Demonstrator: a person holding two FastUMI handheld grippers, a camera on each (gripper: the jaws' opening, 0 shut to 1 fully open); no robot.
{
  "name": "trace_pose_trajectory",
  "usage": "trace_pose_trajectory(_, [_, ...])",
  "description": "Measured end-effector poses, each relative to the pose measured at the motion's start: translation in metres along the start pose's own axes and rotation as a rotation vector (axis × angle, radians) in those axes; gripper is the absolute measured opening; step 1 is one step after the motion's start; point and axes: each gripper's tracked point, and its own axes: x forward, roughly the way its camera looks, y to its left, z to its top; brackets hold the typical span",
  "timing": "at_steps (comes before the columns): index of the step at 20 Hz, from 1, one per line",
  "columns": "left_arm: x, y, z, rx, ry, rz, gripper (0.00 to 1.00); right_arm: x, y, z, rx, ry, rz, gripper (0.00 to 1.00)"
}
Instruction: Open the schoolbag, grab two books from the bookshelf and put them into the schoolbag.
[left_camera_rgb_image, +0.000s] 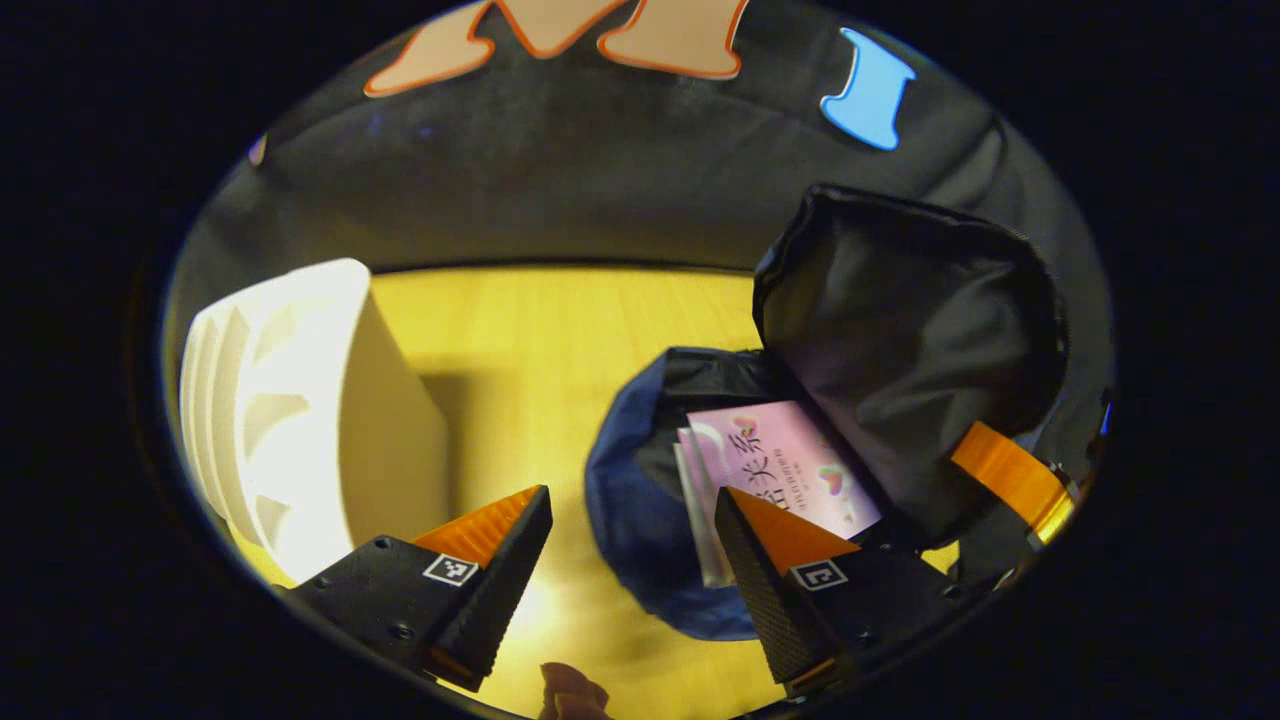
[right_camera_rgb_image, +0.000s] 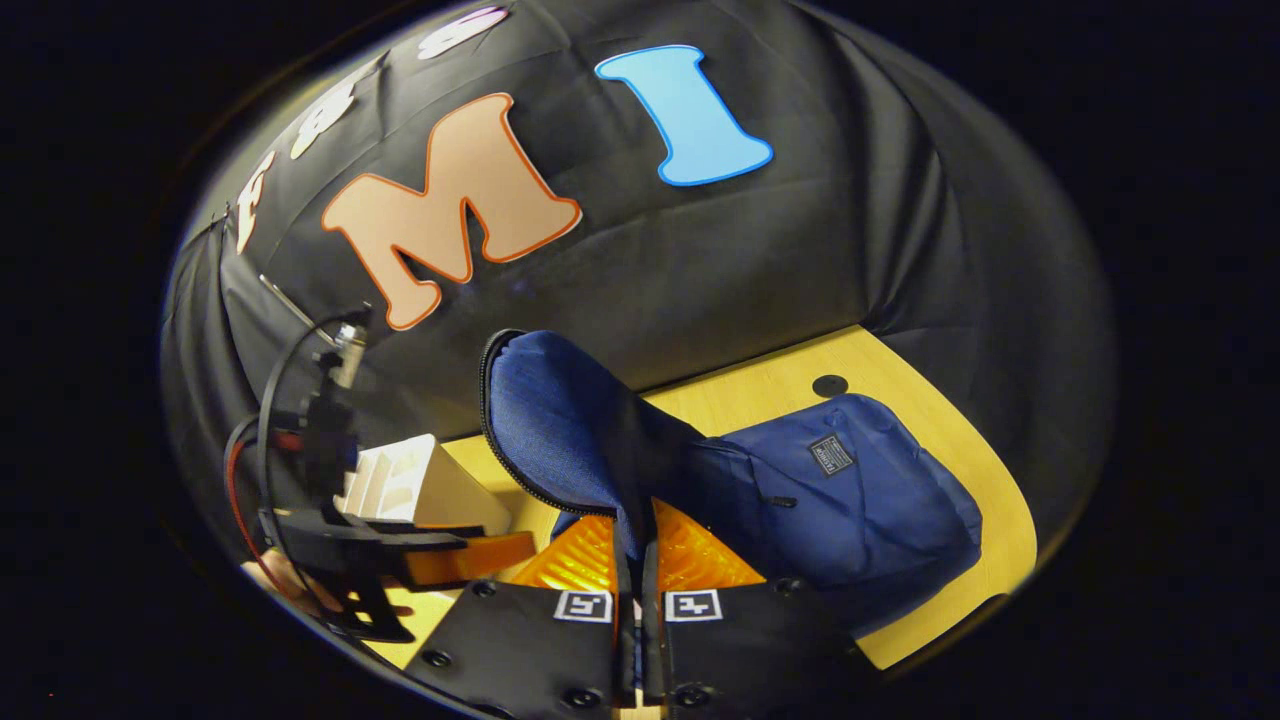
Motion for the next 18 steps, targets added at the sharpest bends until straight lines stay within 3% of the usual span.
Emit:
trace_pose_trajectory(10, [-0.159,0.043,0.069,0.098,-0.434,0.140,0.96,0.005,0.015,-0.039,-0.146,0.027,-0.048,0.05])
trace_pose_trajectory(15, [-0.227,0.045,0.084,0.088,-0.565,0.157,0.93,-0.003,0.018,-0.046,-0.171,0.032,-0.059,0.12])
trace_pose_trajectory(18, [-0.260,0.057,0.085,0.084,-0.617,0.187,0.96,-0.011,0.026,-0.052,-0.141,0.039,-0.025,0.14])
